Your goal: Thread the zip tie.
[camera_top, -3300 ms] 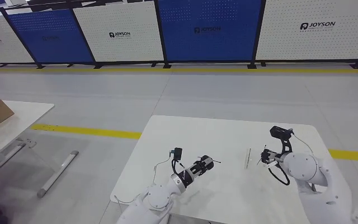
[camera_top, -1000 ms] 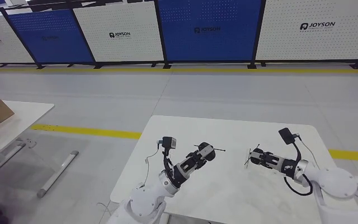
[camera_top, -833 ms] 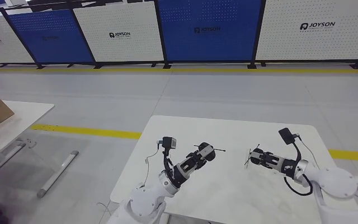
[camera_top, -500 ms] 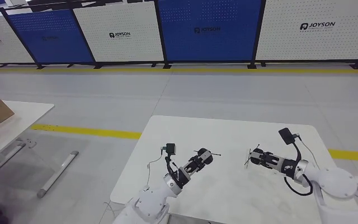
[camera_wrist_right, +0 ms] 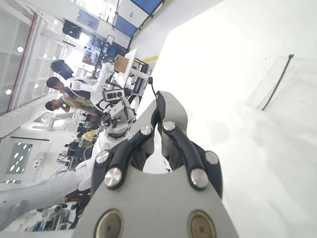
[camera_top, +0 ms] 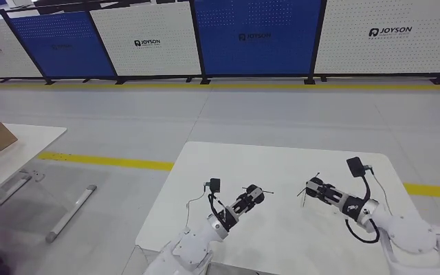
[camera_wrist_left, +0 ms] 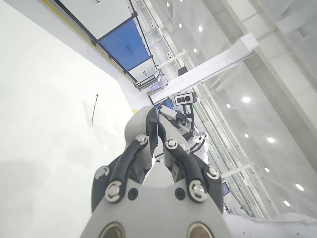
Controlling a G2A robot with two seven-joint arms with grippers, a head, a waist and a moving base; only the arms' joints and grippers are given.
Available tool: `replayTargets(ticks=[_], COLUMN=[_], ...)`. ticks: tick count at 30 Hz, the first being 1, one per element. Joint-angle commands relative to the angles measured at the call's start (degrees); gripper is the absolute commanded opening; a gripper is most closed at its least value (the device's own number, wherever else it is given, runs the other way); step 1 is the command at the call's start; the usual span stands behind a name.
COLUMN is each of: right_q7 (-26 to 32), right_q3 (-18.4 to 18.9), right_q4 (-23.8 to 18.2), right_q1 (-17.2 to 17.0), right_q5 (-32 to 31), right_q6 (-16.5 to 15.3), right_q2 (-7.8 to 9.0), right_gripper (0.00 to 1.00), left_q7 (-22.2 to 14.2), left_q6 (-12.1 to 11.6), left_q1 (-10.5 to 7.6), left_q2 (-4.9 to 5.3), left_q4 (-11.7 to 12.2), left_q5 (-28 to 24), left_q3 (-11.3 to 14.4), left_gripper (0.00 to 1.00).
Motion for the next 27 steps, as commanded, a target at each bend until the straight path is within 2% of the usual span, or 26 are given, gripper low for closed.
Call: replayTargets(ticks=[1, 4, 27], right_q7=[-3.55, -5.84, -5.84], right_q3=[-0.54, -1.44, -1.44], right_q4=[-1.91, -3.95, -3.95], right_q1=[-1.35, -2.36, -2.36], right_q5=[-0.58, -3.29, -3.29], right_q6=[-0.53, 0.53, 0.53], right_q2=[-0.06, 0.01, 0.01], right_gripper=[0.0, 0.0, 0.0], left_q7=[0.0, 0.0, 0.0], left_q6=[0.0, 0.0, 0.0], left_q1=[0.0, 0.0, 0.0], left_q2=[0.0, 0.0, 0.0], left_q4=[0.0, 0.0, 0.0], left_q5=[0.0, 0.0, 0.0], left_q3=[0.0, 0.0, 0.0], left_gripper=[0.0, 0.0, 0.0])
